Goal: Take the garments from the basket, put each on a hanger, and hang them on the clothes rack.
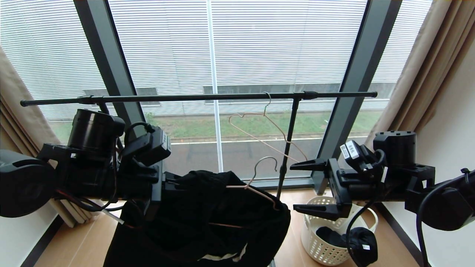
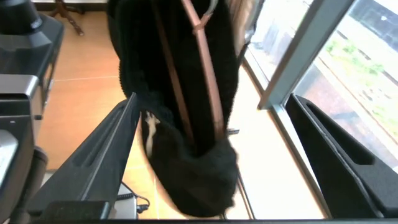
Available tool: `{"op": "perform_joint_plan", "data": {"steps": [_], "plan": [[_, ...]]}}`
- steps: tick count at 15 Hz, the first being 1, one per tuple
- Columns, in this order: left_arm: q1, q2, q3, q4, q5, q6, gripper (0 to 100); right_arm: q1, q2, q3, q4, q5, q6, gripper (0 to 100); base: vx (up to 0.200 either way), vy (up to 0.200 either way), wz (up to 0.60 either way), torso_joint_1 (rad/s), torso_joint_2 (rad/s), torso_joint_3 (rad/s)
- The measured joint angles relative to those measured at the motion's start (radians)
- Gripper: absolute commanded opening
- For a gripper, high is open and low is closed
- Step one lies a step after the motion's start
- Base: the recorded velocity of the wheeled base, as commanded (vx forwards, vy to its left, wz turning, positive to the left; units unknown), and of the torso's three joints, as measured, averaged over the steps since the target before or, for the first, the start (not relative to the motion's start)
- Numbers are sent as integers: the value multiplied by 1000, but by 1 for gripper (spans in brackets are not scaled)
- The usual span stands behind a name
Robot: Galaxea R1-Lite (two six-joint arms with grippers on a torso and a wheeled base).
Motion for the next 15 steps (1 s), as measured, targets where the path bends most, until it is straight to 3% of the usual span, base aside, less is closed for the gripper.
{"op": "perform_joint_plan", "data": {"steps": [4,8,12,15], "plan": [[6,-3,12,-4,-1,-5,0,1,17,-1,-1,-2,-1,100,0,0,0,0,0,0],[18,-8,11,-26,-5,-66,0,2,23,-10,-1,-3,-1,100,0,0,0,0,0,0],[87,-38,33,-93,-125,-107,0,-11,28,-23,0,-3,0,100,0,0,0,0,0,0],[136,-80,48,-96,-137,-118,0,-24,29,-27,0,-1,-1,100,0,0,0,0,0,0]]}}
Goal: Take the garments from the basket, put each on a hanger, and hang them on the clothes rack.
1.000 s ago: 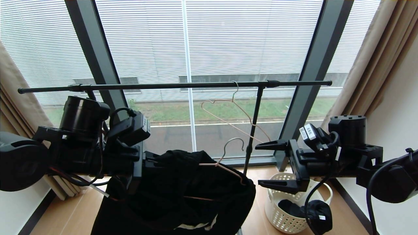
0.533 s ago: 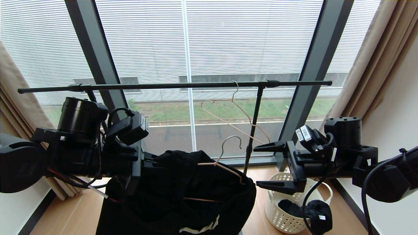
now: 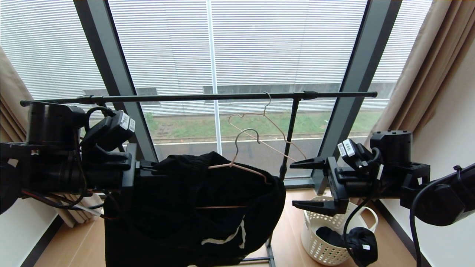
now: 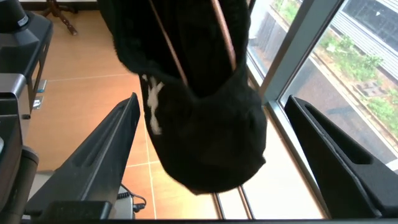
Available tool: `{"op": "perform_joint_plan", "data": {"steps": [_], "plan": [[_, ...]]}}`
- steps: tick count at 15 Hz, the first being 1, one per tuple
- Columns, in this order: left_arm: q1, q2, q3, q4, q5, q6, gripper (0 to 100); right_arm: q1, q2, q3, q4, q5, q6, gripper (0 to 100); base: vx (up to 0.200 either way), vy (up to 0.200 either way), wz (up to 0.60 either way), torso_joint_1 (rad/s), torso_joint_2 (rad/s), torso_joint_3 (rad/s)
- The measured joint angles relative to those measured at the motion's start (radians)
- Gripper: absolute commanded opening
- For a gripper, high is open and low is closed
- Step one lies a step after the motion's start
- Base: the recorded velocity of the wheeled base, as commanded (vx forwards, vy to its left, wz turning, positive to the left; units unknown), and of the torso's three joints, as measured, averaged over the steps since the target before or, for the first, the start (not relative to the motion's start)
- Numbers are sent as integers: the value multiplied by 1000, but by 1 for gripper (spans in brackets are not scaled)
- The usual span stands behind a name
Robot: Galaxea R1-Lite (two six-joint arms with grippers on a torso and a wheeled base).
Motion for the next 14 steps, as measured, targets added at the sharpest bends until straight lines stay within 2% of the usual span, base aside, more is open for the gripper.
{"op": "perform_joint_plan", "data": {"steps": [4,9,14], "plan": [[43,-65,5,-1,-67,-51,0,-10,39,-19,-1,-1,0,100,0,0,0,0,0,0],[70,-140,9,-7,-75,-110,0,-15,92,-29,-1,-1,0,100,0,0,0,0,0,0],[70,-180,9,-30,-76,-134,0,0,138,-30,-2,-8,-1,100,0,0,0,0,0,0]]}}
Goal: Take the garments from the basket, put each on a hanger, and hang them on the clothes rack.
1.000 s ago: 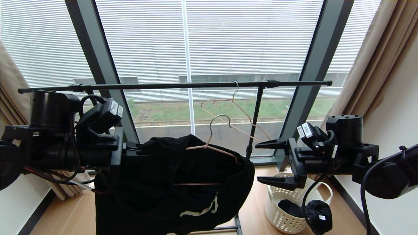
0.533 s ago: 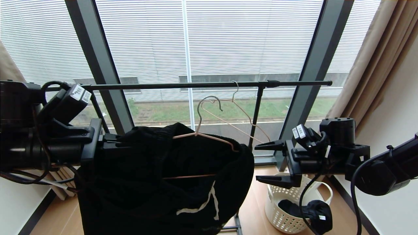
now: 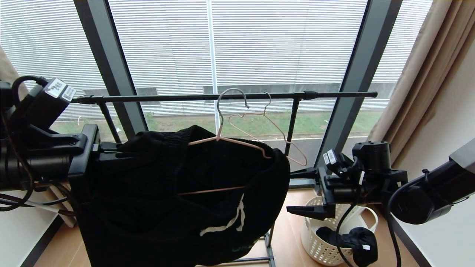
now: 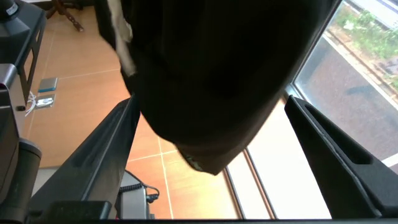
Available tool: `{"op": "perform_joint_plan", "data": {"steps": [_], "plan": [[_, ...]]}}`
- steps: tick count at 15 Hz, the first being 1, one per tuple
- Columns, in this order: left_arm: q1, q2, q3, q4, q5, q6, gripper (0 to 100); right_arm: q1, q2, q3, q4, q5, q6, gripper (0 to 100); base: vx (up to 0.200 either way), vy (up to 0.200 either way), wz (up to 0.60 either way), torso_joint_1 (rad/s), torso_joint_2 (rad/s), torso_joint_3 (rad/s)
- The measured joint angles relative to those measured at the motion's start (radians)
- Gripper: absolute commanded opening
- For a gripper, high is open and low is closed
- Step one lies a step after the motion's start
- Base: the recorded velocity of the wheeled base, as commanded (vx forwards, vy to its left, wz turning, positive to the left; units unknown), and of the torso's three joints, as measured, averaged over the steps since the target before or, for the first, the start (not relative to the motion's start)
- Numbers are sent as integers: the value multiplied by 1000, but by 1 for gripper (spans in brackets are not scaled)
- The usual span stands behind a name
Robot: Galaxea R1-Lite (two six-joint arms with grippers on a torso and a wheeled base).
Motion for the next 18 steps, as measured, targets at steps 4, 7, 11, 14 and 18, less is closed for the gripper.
{"op": "perform_joint_plan", "data": {"steps": [4,7,11,14,18], "plan": [[-4,-32,7,-1,0,-4,0,11,41,-5,-47,-21,2,100,0,0,0,0,0,0],[-8,-47,17,-1,-1,-7,0,29,68,-5,-51,-21,3,100,0,0,0,0,0,0],[-13,-54,26,-1,-4,-8,0,58,95,-3,-53,-21,10,0,0,0,0,0,0,0],[-14,-57,26,-2,-4,-7,0,61,106,-2,-65,-35,11,0,0,0,0,0,0,0],[-7,-60,26,-2,-4,-7,0,31,102,-11,-66,-38,11,0,0,0,0,0,0,0]]}}
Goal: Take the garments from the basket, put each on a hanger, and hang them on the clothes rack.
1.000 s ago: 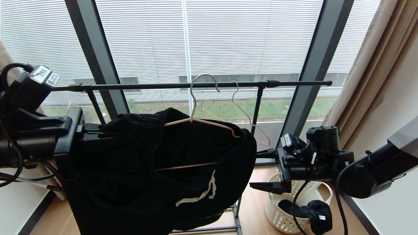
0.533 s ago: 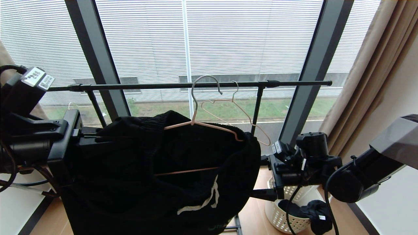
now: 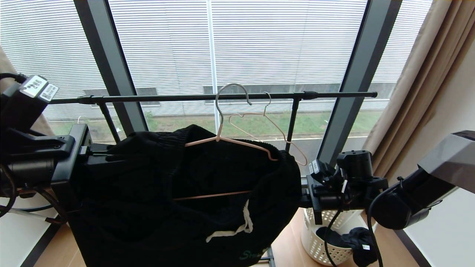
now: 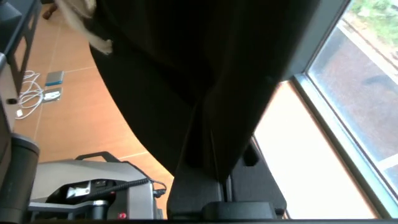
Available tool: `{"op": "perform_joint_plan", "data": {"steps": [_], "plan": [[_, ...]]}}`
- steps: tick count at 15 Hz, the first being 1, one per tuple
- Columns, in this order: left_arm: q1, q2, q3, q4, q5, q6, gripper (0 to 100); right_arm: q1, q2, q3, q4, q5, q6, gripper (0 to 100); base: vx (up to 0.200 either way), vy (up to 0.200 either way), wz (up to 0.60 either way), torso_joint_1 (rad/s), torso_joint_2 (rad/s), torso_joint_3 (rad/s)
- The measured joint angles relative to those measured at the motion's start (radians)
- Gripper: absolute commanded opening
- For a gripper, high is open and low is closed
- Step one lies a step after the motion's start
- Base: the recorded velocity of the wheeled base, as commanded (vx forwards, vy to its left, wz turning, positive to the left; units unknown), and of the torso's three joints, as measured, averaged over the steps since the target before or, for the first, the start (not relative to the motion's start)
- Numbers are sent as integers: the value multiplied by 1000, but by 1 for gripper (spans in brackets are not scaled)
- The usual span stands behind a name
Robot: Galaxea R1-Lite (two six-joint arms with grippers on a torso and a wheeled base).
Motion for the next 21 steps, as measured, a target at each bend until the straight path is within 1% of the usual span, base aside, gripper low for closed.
{"op": "perform_joint_plan", "data": {"steps": [6,13,14,15,19,21], "plan": [[22,-13,5,0,0,0,0,-44,-2,-17,1,0,-1,0,0,0,0,0,0,0],[32,-13,5,0,0,-1,0,-41,-2,-2,2,-5,-10,0,0,0,0,0,0,0],[33,-13,5,0,0,-1,0,-40,-2,3,2,-7,-18,100,0,0,0,0,0,0],[33,-13,5,-1,0,-8,0,-40,-3,7,2,-8,-23,100,0,0,0,0,0,0],[39,-14,12,-86,1,-79,0,-39,-3,9,3,-8,-25,100,0,0,0,0,0,0],[50,-14,19,-96,1,-87,0,-39,-6,9,2,-8,-40,100,0,0,0,0,0,0]]}}
